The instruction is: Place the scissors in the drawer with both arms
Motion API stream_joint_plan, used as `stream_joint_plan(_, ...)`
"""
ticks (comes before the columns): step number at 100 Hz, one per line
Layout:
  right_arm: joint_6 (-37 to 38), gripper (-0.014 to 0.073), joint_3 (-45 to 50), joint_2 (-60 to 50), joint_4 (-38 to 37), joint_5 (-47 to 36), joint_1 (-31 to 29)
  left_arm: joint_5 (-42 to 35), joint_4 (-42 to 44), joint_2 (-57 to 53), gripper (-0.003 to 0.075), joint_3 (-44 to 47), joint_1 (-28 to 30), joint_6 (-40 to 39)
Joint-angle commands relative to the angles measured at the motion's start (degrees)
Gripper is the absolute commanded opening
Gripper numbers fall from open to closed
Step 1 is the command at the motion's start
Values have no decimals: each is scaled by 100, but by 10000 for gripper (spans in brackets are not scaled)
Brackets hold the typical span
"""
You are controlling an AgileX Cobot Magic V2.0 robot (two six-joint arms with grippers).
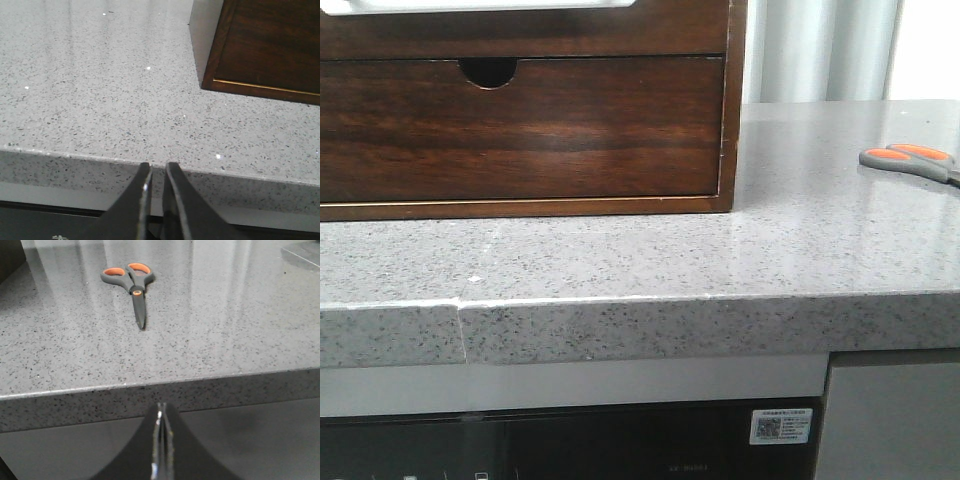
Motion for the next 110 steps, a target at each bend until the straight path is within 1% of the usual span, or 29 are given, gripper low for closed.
stream_joint_plan(1,-64,-106,72,-116,7,-126,-19,-216,-85,-178,3,81,11,-55)
stream_joint_plan(73,-64,-106,72,-116,7,-126,-19,-226,-72,-178,3,81,11,-55)
stream_joint_plan(88,-64,-106,72,-116,-372,-195,-19,-452,-26,-178,3,81,11,-55)
stream_joint_plan(110,-64,-106,72,-116,-372,-352,-19,-835,-26,-178,3,81,11,-55)
